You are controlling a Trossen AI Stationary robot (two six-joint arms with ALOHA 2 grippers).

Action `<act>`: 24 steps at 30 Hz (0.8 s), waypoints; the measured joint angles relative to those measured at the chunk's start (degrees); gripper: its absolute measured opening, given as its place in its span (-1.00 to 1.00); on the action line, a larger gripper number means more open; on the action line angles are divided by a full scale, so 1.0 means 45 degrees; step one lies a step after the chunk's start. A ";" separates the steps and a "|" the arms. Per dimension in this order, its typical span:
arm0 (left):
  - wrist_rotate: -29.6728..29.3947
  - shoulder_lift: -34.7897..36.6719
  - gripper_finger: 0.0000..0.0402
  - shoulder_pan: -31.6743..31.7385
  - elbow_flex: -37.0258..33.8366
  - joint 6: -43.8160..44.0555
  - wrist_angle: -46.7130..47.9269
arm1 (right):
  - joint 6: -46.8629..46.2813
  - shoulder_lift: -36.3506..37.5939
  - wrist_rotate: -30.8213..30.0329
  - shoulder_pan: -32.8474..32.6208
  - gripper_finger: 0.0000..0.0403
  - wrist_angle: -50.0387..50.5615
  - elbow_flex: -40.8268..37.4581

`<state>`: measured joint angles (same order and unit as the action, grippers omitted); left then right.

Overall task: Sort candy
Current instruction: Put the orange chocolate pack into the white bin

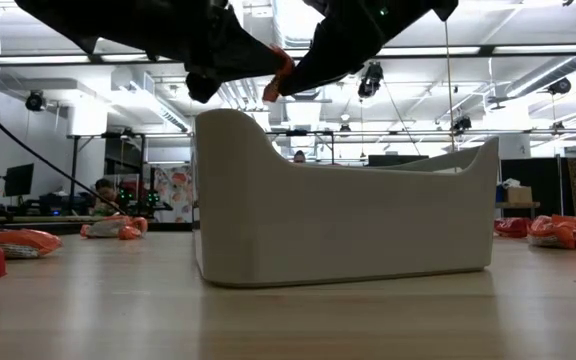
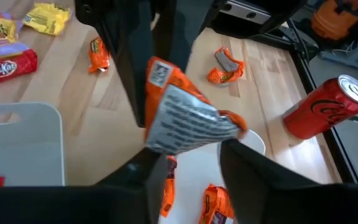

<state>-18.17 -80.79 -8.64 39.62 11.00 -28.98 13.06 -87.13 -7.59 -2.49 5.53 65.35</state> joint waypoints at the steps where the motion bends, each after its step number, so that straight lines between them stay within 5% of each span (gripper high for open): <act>1: -0.0069 0.0010 -1.00 0.0004 0.0000 0.0000 -0.0012 | 0.0000 0.0000 0.0004 -0.0003 -0.45 0.0002 0.0026; 7: -0.0215 0.0019 -0.99 0.0034 0.0015 0.0039 0.0008 | -0.0001 0.0000 0.0067 -0.0003 -0.91 0.0054 0.0062; 24: -0.0171 0.0019 -0.35 0.0717 0.0010 0.0288 0.2235 | -0.2127 0.0039 0.0001 0.0902 -0.96 0.2757 0.0110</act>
<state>-18.94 -80.71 -5.42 39.66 12.30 -18.93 3.49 -86.96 -7.59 1.57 17.94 65.84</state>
